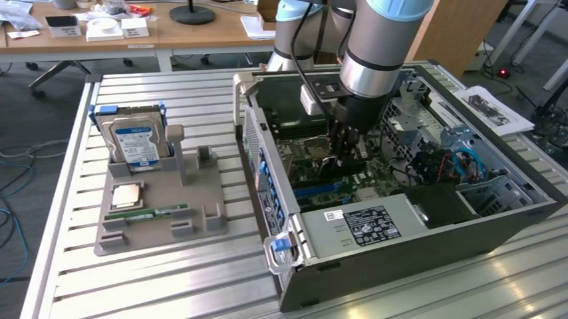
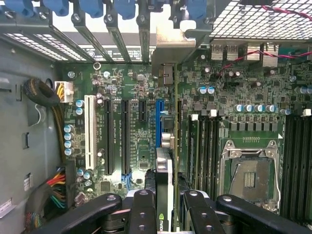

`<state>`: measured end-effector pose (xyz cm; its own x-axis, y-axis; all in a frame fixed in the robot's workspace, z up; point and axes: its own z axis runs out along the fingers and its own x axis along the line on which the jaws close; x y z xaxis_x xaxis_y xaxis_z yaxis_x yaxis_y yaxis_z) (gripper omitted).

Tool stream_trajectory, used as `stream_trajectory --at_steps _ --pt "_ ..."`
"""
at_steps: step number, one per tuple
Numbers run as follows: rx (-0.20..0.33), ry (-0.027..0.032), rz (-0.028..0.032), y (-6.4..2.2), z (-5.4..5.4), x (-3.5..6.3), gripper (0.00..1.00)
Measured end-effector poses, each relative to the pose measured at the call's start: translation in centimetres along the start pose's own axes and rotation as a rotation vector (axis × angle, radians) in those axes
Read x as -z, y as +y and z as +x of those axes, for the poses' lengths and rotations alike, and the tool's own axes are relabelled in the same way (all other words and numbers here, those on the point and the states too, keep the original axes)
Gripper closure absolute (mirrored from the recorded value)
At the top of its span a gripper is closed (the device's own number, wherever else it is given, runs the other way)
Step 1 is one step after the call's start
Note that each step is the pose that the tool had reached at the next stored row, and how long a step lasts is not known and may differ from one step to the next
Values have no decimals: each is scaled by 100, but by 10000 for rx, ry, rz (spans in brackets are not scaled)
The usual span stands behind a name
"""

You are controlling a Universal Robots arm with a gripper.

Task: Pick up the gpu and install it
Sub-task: 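Insert the gpu into the slot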

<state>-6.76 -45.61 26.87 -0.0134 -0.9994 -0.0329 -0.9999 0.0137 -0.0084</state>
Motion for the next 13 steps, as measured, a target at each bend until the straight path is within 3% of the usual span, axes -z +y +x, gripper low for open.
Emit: stream_trajectory --at_steps 13 --pt "-2 1 -1 11 24 -23 73"
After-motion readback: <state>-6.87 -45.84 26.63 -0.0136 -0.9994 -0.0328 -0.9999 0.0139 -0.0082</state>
